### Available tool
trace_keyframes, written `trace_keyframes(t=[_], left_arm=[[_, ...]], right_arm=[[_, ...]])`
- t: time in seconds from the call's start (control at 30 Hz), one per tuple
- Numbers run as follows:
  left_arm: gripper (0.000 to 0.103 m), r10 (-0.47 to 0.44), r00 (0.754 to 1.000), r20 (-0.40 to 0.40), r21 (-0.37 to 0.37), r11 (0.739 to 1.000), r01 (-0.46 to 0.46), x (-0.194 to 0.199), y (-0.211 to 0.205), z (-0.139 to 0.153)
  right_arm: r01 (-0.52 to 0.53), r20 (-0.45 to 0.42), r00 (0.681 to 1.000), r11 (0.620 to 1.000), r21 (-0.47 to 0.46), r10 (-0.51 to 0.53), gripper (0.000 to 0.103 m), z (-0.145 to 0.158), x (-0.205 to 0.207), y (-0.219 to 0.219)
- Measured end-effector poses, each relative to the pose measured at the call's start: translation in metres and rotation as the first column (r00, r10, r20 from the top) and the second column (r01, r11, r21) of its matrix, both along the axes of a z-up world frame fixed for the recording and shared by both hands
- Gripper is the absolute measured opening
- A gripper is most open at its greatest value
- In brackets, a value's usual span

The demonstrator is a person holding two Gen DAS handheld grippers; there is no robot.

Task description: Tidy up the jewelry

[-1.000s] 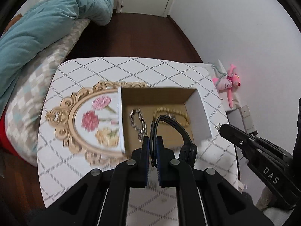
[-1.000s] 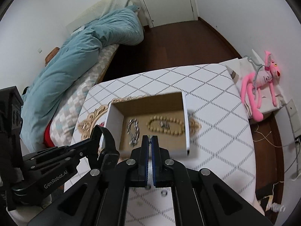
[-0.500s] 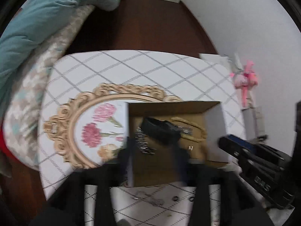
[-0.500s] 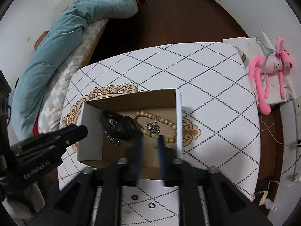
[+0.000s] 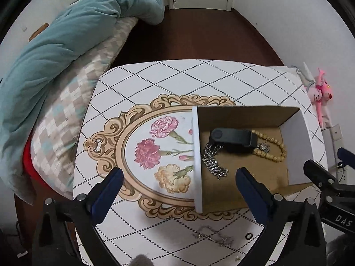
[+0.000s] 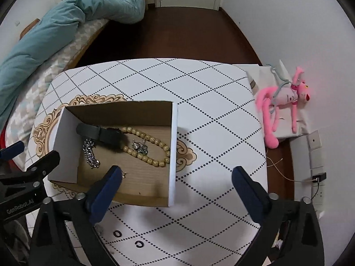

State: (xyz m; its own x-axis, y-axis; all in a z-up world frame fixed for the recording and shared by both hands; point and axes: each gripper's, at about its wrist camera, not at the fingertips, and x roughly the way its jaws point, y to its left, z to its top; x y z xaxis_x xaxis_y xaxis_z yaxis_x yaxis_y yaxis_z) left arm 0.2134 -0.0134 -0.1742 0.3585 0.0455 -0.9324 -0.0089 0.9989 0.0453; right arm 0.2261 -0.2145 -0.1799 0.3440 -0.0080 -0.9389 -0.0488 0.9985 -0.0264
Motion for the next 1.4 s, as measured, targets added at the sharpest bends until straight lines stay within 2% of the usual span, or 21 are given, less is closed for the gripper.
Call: trace_keyframes(t=[0.27, 0.43, 0.6, 0.7, 0.83, 0.97, 1.07, 1.2, 1.27, 1.33, 1.4], left_arm=[[0.103, 0.006, 0.999, 0.035, -0.005, 1.0, -0.006, -0.014, -0.001, 0.013], [0.103, 0.008, 0.998, 0.07, -0.024, 1.0, -0.007, -0.026, -0.001, 0.033], [0.103, -0.002, 0.993, 0.118, -0.006, 1.0, 0.003, -0.043, -0.001, 0.056], [0.103, -0.013, 0.992, 0.127, -0.002, 1.0, 0.013, -0.056, 0.0, 0.061], [0.103, 0.004, 0.994, 0.112, -0.005, 1.0, -0.003, -0.076, 0.006, 0.05], [0.103, 0.021, 0.998, 0.056, -0.017, 1.0, -0.02, -0.099, 0.012, 0.021], [0.103, 0.025, 1.0, -0.003, 0.007, 1.0, -0.025, -0.112, 0.015, -0.009], [0.103, 0.042, 0.997, -0.059, 0.031, 0.999, -0.04, -0.123, 0.018, -0.04], [0.103, 0.048, 0.996, -0.071, 0.037, 0.998, -0.045, -0.126, 0.02, -0.049], [0.103, 0.059, 0.994, -0.087, 0.044, 0.998, -0.055, -0.129, 0.023, -0.057], [0.103, 0.067, 0.993, -0.098, 0.04, 0.997, -0.064, -0.131, 0.024, -0.061]], right_arm=[[-0.002, 0.03, 1.0, 1.0, 0.001, 0.002, 0.103, 0.01, -0.015, 0.004], [0.011, 0.077, 0.997, 1.0, 0.012, -0.012, 0.103, 0.031, -0.03, 0.003], [0.028, 0.132, 0.991, 0.999, 0.037, -0.033, 0.103, 0.056, -0.052, -0.003], [0.03, 0.139, 0.99, 0.998, 0.055, -0.037, 0.103, 0.059, -0.068, -0.005], [0.031, 0.108, 0.993, 0.997, 0.069, -0.038, 0.103, 0.043, -0.093, -0.004], [0.028, 0.035, 0.999, 0.996, 0.079, -0.031, 0.103, 0.005, -0.112, 0.0], [0.02, -0.003, 1.0, 0.996, 0.084, -0.02, 0.102, -0.023, -0.124, 0.005], [-0.001, -0.036, 0.999, 0.997, 0.082, 0.004, 0.084, -0.053, -0.131, 0.015], [-0.012, -0.043, 0.999, 0.996, 0.086, 0.016, 0.079, -0.063, -0.133, 0.02], [-0.019, -0.05, 0.998, 0.995, 0.095, 0.024, 0.061, -0.072, -0.136, 0.023], [-0.025, -0.041, 0.999, 0.996, 0.086, 0.029, 0.052, -0.076, -0.138, 0.027]])
